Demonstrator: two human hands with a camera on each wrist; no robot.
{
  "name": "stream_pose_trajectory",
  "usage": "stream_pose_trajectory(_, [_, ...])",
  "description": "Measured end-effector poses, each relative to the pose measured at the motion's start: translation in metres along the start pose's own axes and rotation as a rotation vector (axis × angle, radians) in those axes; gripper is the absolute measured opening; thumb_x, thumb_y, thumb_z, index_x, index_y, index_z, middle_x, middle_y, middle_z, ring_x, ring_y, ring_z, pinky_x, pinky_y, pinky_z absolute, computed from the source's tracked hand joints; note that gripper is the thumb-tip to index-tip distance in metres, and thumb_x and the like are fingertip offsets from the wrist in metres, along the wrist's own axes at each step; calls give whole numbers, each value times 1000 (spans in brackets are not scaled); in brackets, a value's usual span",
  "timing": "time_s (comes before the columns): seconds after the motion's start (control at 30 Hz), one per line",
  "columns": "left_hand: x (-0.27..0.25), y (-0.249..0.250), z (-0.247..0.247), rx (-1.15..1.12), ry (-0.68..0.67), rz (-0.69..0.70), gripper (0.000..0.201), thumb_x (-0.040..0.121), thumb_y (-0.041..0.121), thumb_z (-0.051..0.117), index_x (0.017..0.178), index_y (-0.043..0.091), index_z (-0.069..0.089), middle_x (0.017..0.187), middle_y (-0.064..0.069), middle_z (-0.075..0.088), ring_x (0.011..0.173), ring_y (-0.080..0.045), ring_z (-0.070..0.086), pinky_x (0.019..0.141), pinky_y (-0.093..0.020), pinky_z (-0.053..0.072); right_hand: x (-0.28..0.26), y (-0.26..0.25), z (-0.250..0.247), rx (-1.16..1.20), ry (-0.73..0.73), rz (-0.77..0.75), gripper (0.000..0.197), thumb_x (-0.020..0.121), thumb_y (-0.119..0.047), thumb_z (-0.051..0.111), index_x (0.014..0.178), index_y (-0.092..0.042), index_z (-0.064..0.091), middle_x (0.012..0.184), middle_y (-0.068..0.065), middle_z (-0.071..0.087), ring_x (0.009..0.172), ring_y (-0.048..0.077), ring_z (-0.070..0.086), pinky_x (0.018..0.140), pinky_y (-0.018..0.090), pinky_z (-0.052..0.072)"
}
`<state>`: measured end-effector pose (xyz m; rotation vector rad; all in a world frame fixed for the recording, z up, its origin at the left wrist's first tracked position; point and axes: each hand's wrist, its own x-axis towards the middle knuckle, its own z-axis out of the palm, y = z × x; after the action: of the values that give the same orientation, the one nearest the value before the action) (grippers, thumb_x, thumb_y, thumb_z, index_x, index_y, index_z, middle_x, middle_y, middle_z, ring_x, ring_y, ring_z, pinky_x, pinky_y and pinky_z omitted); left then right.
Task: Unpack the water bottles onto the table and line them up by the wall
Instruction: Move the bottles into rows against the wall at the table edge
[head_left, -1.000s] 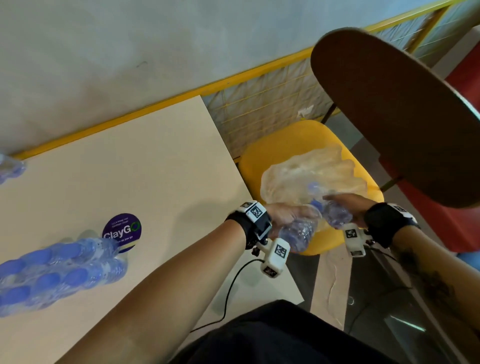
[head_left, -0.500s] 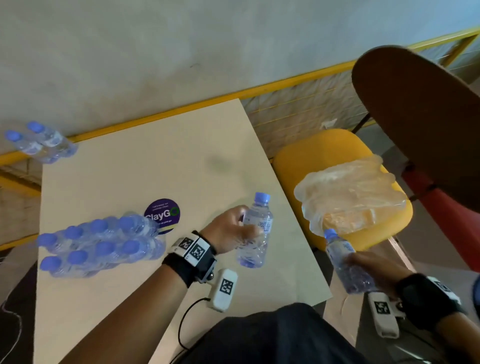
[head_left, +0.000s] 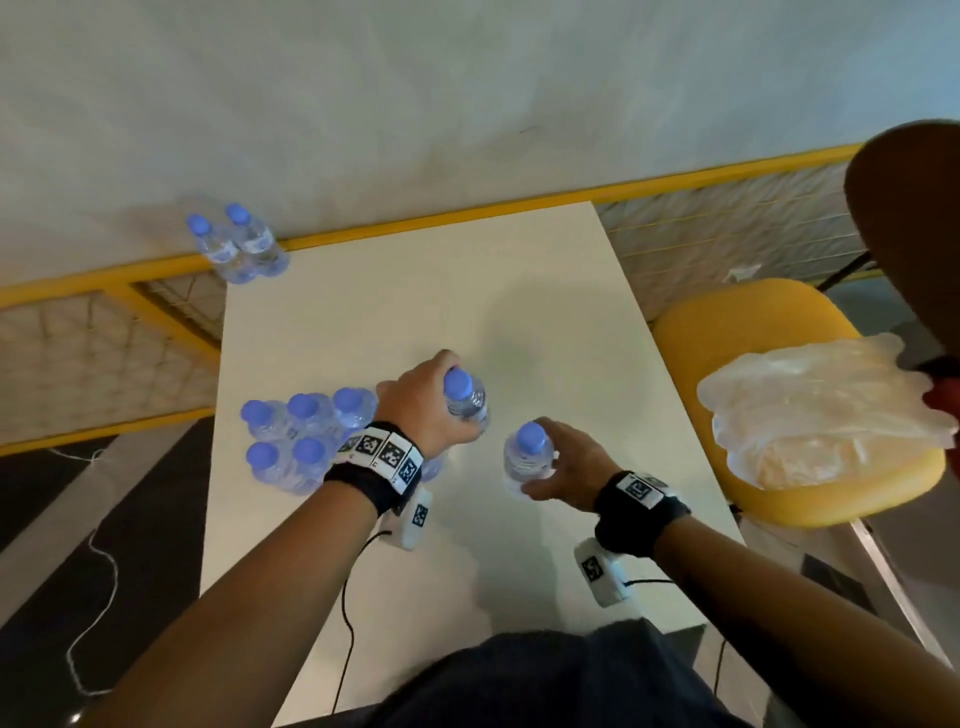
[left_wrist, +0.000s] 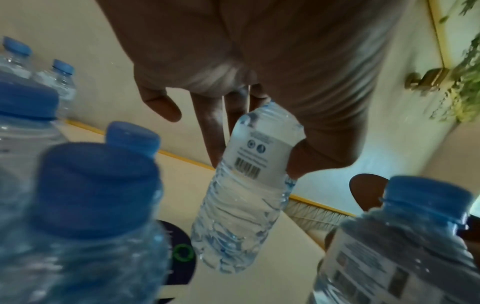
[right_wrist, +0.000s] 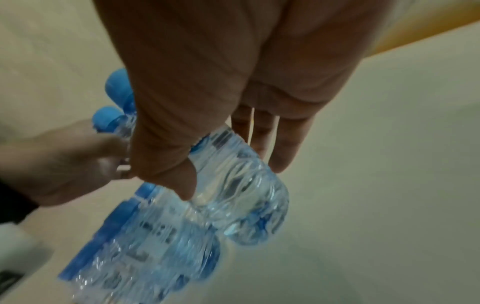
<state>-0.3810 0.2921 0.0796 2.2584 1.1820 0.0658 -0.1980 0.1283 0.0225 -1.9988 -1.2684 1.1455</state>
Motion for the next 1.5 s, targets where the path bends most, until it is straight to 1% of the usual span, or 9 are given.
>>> stream_pose_trajectory(0.17, [12, -34, 0, 159, -33, 0, 54, 67, 58, 71, 108, 40, 41, 74, 14, 63, 68, -22, 61, 85, -43, 42, 35, -27, 62, -28, 60, -34, 57, 56, -24, 84, 106, -27, 58, 99, -5, 63, 84, 21, 58, 72, 36, 54])
stream_pose_trajectory(0.4, [24, -57, 8, 188, -119, 44, 50, 72, 45, 72, 113, 41, 43, 86, 12, 65, 78, -24, 63, 88, -44, 41, 53, -32, 103, -18, 148, 35, 51, 61, -20, 84, 104, -24, 58, 97, -6, 65, 84, 19, 60, 69, 27, 44])
stream_pose_trajectory(0.5, [32, -61, 6, 204, -186, 69, 51, 75, 44, 70, 117, 39, 43, 88, 10, 65, 81, -27, 65, 88, -44, 45, 53, -33, 108, -45, 170, 65, 61, 63, -21, 83, 117, -24, 55, 106, -6, 65, 93, 19, 61, 74, 27, 44])
stream_pose_trajectory(0.6, [40, -63, 3, 236, -257, 111, 56, 80, 45, 73, 128, 38, 43, 93, 10, 63, 86, -26, 62, 89, -43, 43, 50, -36, 109, -35, 179, 57, 82, 62, -22, 82, 134, -35, 44, 116, -13, 63, 98, 14, 61, 82, 28, 50])
stream_pose_trajectory(0.7, [43, -64, 3, 260, -300, 137, 58, 84, 46, 74, 132, 37, 43, 96, 11, 60, 88, -24, 59, 88, -43, 42, 49, -38, 110, -62, 173, 53, 86, 61, -24, 80, 136, -44, 42, 117, -19, 64, 101, 11, 61, 85, 29, 51])
stream_pose_trajectory(0.9, [45, -67, 7, 288, -293, 172, 43, 94, 48, 61, 131, 31, 49, 93, 9, 57, 86, -24, 54, 82, -40, 41, 53, -36, 111, -120, 160, 51, 88, 59, -36, 81, 137, -47, 40, 119, -22, 63, 103, 8, 61, 87, 32, 53])
stream_pose_trajectory(1.1, [41, -68, 9, 272, -217, 165, 45, 94, 45, 60, 133, 26, 54, 118, 2, 67, 104, -27, 60, 85, -43, 49, 56, -38, 106, -93, 180, 27, 93, 62, -31, 83, 140, -49, 36, 116, -16, 66, 99, 11, 62, 83, 28, 50])
stream_pose_trajectory(1.4, [36, -66, 8, 241, -215, 114, 39, 96, 41, 57, 131, 22, 53, 115, -1, 67, 107, -30, 59, 84, -46, 54, 58, -40, 106, -96, 141, 89, 97, 63, -32, 84, 144, -48, 31, 112, -14, 67, 101, 15, 65, 83, 27, 50])
stream_pose_trajectory(1.5, [31, -63, 2, 227, -231, 107, 41, 95, 44, 57, 131, 24, 51, 116, 1, 66, 107, -30, 59, 83, -46, 54, 52, -47, 100, -120, 97, 143, 111, 67, -31, 88, 155, -28, 20, 140, -2, 55, 128, 22, 54, 103, 32, 44])
